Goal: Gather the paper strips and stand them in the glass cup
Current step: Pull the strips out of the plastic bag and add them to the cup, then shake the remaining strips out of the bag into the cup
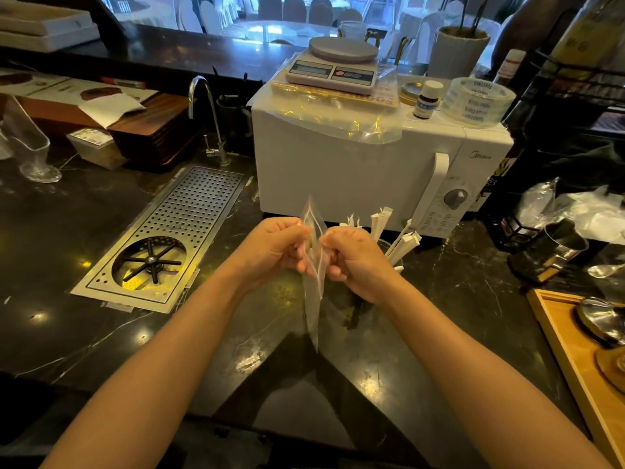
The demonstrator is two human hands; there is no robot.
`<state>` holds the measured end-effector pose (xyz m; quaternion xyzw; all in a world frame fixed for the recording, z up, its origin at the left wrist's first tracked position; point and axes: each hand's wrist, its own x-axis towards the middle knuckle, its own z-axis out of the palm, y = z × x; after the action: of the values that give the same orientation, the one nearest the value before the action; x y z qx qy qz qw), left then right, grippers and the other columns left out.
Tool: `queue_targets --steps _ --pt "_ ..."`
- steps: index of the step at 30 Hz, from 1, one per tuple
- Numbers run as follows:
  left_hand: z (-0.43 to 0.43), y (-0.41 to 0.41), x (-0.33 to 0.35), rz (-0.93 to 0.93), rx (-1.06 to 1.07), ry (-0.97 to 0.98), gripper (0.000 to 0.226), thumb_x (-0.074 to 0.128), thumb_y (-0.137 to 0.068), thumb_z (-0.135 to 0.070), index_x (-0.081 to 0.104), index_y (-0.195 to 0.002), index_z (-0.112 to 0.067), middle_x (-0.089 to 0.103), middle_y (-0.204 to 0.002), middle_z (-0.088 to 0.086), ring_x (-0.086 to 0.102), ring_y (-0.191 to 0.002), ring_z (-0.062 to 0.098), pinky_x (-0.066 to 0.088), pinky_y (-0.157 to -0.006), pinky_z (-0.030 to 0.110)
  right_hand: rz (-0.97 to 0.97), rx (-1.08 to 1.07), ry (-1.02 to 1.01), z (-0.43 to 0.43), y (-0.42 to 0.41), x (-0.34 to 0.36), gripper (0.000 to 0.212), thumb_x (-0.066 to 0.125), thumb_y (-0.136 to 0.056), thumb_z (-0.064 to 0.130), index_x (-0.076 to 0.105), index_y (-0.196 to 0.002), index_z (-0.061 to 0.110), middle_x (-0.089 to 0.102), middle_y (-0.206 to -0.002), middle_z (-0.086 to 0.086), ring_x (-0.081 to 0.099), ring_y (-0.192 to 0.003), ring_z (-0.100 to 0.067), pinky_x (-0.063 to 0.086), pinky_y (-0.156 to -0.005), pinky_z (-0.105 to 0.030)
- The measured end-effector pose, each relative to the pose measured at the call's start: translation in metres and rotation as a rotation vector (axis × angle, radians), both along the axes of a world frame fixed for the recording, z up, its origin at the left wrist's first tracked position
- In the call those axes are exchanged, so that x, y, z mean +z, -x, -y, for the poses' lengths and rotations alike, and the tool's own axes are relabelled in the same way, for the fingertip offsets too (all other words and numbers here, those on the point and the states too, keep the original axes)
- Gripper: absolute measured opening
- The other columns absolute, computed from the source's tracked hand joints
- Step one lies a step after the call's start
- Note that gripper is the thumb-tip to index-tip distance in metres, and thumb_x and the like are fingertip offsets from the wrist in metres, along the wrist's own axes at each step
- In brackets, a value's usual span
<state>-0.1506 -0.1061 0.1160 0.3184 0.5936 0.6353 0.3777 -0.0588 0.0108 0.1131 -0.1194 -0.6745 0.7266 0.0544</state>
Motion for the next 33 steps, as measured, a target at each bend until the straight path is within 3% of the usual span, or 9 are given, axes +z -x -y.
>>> queue_targets --steps 3,7,12,18,21,24,28,31,33 --pt "0.01 0.017 0.009 -0.114 0.022 0.109 0.035 0.047 -0.086 0.001 0.048 -0.053 -0.011 0.055 -0.041 -0.002 0.054 -0.038 0.008 0.05 -0.047 0.022 0.097 0.007 -0.177 -0.011 0.0 0.01 0.04 0.041 -0.089 0.002 0.044 -0.05 0.011 0.048 -0.036 0.007 0.039 -0.031 -0.004 0.031 -0.034 -0.012" --pt "0.019 0.034 0.017 -0.229 0.061 0.246 0.038 0.049 -0.078 0.01 0.046 -0.046 -0.011 0.051 -0.036 0.0 0.053 -0.035 0.01 0.047 -0.053 0.028 0.179 0.049 -0.344 -0.024 0.002 0.022 0.041 0.046 -0.08 -0.004 0.044 -0.042 0.011 0.046 -0.031 0.006 0.037 -0.03 -0.004 0.032 -0.035 -0.014" --pt "0.025 0.047 0.027 -0.33 0.104 0.321 0.038 0.05 -0.076 0.01 0.045 -0.045 -0.011 0.051 -0.034 0.0 0.052 -0.034 0.009 0.044 -0.041 0.013 0.242 0.068 -0.548 -0.032 0.003 0.027 0.039 0.051 -0.077 -0.001 0.047 -0.04 0.011 0.049 -0.029 0.006 0.042 -0.029 -0.001 0.036 -0.038 -0.014" --pt "0.035 0.06 0.038 -0.403 0.059 0.386 0.033 0.054 -0.075 0.01 0.048 -0.049 -0.009 0.054 -0.044 0.004 0.058 -0.041 0.01 0.048 -0.056 0.026 0.314 0.164 -0.638 -0.037 0.004 0.028 0.03 0.055 -0.077 0.0 0.053 -0.048 0.008 0.052 -0.03 0.01 0.047 -0.032 0.0 0.043 -0.047 -0.017" --pt "0.036 0.064 0.044 -0.413 0.031 0.402 0.032 0.053 -0.076 0.011 0.048 -0.05 -0.008 0.056 -0.043 0.001 0.061 -0.044 0.011 0.05 -0.064 0.034 0.326 0.202 -0.666 -0.036 0.007 0.029 0.031 0.055 -0.078 0.0 0.052 -0.049 0.009 0.052 -0.03 0.01 0.048 -0.031 0.0 0.042 -0.043 -0.012" --pt "0.033 0.065 0.049 -0.431 0.055 0.39 0.031 0.053 -0.077 0.009 0.047 -0.051 -0.008 0.056 -0.047 0.002 0.061 -0.045 0.01 0.053 -0.059 0.026 0.319 0.213 -0.672 -0.035 0.009 0.028 0.032 0.055 -0.08 0.003 0.052 -0.049 0.012 0.054 -0.034 0.01 0.049 -0.034 0.0 0.043 -0.044 -0.012" --pt "0.027 0.064 0.055 -0.481 0.079 0.328 0.029 0.052 -0.077 0.009 0.046 -0.053 -0.006 0.051 -0.055 0.009 0.058 -0.043 0.006 0.051 -0.05 0.017 0.3 0.24 -0.476 -0.026 0.009 0.021 0.026 0.052 -0.086 0.005 0.049 -0.063 0.016 0.056 -0.063 0.003 0.053 -0.049 -0.001 0.047 -0.059 -0.019" --pt "0.022 0.062 0.06 -0.552 0.097 0.302 0.031 0.052 -0.077 0.01 0.045 -0.052 -0.007 0.049 -0.055 0.009 0.054 -0.041 0.003 0.051 -0.048 0.014 0.273 0.163 0.033 -0.015 0.013 0.015 0.01 0.043 -0.092 0.02 0.05 -0.089 0.015 0.057 -0.088 -0.006 0.059 -0.072 -0.014 0.052 -0.068 -0.027" --pt "0.019 0.06 0.064 -0.599 0.093 0.28 0.032 0.051 -0.077 0.011 0.044 -0.051 -0.008 0.047 -0.054 0.007 0.053 -0.04 0.001 0.05 -0.047 0.012 0.302 0.128 0.33 -0.012 0.017 0.01 0.03 0.032 -0.093 0.036 0.051 -0.101 0.014 0.059 -0.095 -0.01 0.061 -0.082 -0.023 0.053 -0.075 -0.036"
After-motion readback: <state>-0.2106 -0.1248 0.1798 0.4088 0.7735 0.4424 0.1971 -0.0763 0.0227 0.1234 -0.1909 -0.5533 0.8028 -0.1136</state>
